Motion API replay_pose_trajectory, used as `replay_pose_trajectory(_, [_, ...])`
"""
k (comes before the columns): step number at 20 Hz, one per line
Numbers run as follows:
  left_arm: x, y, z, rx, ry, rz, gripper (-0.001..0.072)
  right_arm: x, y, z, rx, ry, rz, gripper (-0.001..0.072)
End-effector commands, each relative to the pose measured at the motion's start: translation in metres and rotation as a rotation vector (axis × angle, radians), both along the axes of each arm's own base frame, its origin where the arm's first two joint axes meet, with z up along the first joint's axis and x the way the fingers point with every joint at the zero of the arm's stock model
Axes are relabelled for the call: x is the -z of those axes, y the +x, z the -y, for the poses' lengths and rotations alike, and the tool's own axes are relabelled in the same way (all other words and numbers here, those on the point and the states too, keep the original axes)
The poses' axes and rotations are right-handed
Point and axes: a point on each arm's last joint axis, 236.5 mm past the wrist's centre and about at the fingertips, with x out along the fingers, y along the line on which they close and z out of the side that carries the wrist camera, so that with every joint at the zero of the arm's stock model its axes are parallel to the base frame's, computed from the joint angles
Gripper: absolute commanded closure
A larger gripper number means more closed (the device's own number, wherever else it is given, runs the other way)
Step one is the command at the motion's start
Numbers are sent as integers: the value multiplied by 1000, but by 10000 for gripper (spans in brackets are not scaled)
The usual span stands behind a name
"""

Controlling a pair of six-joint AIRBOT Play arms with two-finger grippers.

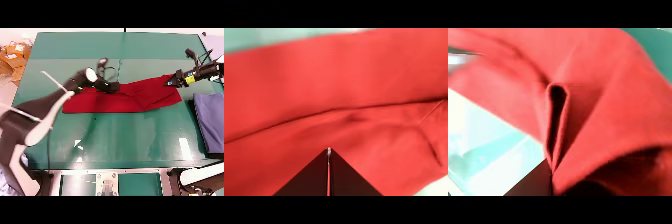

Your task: Fold the shirts.

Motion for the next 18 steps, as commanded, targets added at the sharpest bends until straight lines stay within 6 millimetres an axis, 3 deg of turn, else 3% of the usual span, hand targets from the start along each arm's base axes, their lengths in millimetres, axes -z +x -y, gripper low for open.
replay_pose_trajectory(1, [31, -19, 76, 52, -73, -23, 688, -58, -19, -34, -62, -22, 82, 694])
replay_pose_trajectory(3, [46, -35, 100, 84, -107, -97, 688, -82, -24, -49, -93, -32, 123, 694])
replay_pose_trajectory(5, [49, -42, 110, 94, -132, -133, 688, -100, -23, -58, -112, -42, 167, 694])
replay_pose_trajectory(7, [40, -42, 105, 106, -134, -139, 688, -107, -22, -64, -111, -43, 175, 694])
replay_pose_trajectory(9, [11, -41, 84, 196, -117, -109, 688, -104, -22, -69, -107, -40, 153, 694])
replay_pose_trajectory(11, [-29, -31, 38, 265, -57, -56, 689, -106, -19, -78, -111, -34, 171, 694])
replay_pose_trajectory(13, [-69, -10, -34, 263, 78, 13, 688, -108, -17, -100, -113, -23, 173, 694])
replay_pose_trajectory(16, [-131, 15, -151, 157, 258, 92, 688, -110, -18, -168, -162, 7, 204, 694])
replay_pose_trajectory(18, [-171, 28, -205, 51, 273, 155, 687, -105, -17, -232, -188, 44, 238, 694])
